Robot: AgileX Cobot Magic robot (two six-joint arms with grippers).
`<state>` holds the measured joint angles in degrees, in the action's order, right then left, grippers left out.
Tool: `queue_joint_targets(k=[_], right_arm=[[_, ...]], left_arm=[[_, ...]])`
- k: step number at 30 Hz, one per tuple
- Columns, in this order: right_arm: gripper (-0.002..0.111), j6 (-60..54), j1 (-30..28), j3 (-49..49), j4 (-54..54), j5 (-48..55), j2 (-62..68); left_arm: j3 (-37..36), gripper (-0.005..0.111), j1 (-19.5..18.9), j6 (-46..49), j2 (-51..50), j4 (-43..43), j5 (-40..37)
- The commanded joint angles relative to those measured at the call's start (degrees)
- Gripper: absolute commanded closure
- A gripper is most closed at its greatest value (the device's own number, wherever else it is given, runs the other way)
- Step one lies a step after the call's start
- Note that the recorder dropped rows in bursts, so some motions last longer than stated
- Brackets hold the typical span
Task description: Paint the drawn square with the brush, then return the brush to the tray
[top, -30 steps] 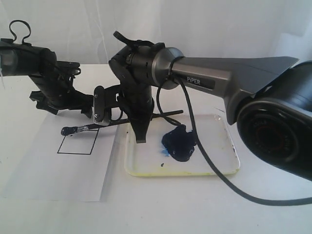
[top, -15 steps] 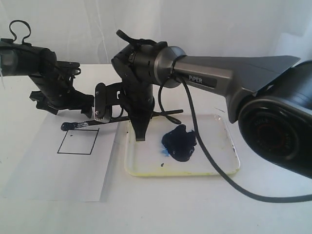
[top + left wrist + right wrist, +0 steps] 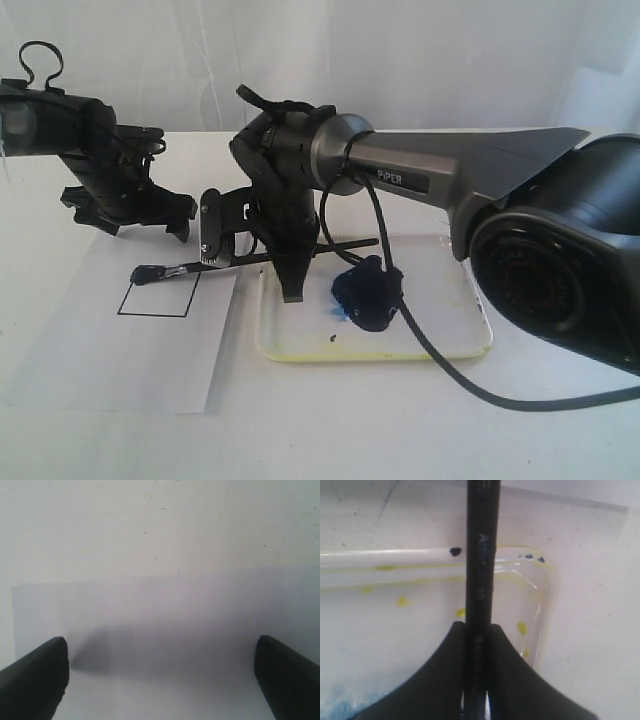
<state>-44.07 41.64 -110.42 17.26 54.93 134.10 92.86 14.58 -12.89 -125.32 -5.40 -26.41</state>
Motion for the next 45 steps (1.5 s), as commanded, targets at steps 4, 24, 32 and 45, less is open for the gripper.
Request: queue_joint_targets(k=[4, 24, 32, 45], right_arm=[[0.108, 0.8, -0.5, -0.4, 1.3, 0.3, -0.4], [0.108, 2.4, -0.5, -0.4, 1.7, 0.1, -0.4], [0.108, 2.4, -0.5, -0.4, 3.3, 4.0, -0.5], [0.108, 2.8, -0.5, -0.4, 3.8, 8.4, -1.8]], left_arm=[[-1.5, 0.002, 0.1, 0.9, -2.7, -1.0, -6.1], [-1.5, 0.002, 0.1, 0.9, -2.7, -1.0, -6.1], [-1.5, 0.002, 0.1, 0.9, -2.7, -1.0, -6.1], [-1.5, 0.002, 0.1, 0.9, -2.7, -1.1, -6.3]])
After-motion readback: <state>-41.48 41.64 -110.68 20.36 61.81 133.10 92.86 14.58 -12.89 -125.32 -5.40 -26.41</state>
